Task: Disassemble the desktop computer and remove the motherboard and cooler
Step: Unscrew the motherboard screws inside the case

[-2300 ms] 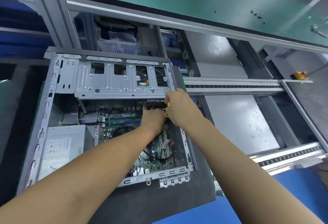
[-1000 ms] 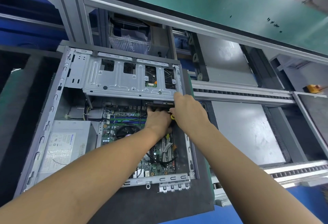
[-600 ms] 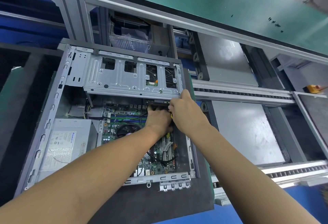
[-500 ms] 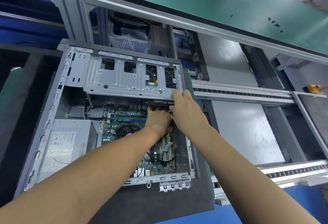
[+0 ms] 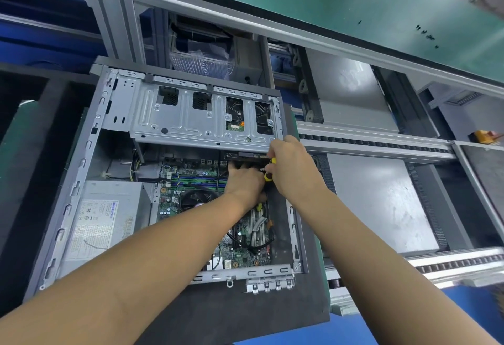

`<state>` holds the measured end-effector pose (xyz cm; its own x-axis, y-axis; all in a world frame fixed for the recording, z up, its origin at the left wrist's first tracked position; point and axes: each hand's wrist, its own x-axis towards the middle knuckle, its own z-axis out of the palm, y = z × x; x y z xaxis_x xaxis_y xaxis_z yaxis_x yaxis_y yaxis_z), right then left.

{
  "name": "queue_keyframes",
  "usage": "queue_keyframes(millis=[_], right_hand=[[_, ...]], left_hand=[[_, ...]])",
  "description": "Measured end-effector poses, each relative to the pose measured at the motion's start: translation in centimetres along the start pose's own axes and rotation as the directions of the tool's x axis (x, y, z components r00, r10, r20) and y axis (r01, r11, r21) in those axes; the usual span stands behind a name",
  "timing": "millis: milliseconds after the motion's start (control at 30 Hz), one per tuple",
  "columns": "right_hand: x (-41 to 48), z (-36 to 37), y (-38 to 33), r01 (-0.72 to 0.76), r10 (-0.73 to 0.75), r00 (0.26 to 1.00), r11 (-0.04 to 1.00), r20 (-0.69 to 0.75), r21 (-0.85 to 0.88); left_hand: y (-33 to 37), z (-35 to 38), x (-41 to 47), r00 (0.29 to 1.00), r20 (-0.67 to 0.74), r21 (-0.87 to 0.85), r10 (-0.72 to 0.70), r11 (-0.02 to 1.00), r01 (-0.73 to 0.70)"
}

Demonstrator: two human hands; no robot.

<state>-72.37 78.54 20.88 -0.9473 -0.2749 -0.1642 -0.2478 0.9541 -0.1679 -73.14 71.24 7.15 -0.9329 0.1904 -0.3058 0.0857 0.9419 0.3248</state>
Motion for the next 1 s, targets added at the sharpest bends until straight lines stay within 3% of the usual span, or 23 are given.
queue_keyframes(millis=[533, 800, 1000], right_hand=[[0.4, -0.5, 0.6, 0.091, -0.085, 0.993, 0.992, 0.080, -0.082], [0.0, 0.3, -0.2, -0.058, 0.052, 0.998, 0.981, -0.037, -0.186], [0.1, 0.2, -0.3, -0.011, 0.011, 1.000, 0.994, 0.006, -0.113]], left_hand=[[0.0, -0.3, -0.2, 0.998, 0.059, 0.021, 0.010, 1.000, -0.012], [-0.1, 0.2, -0.1, 1.000, 0.007, 0.037, 0.026, 0.999, -0.026], [-0.1, 0.7, 0.4, 1.000, -0.010, 0.015, 0.014, 1.000, -0.013]])
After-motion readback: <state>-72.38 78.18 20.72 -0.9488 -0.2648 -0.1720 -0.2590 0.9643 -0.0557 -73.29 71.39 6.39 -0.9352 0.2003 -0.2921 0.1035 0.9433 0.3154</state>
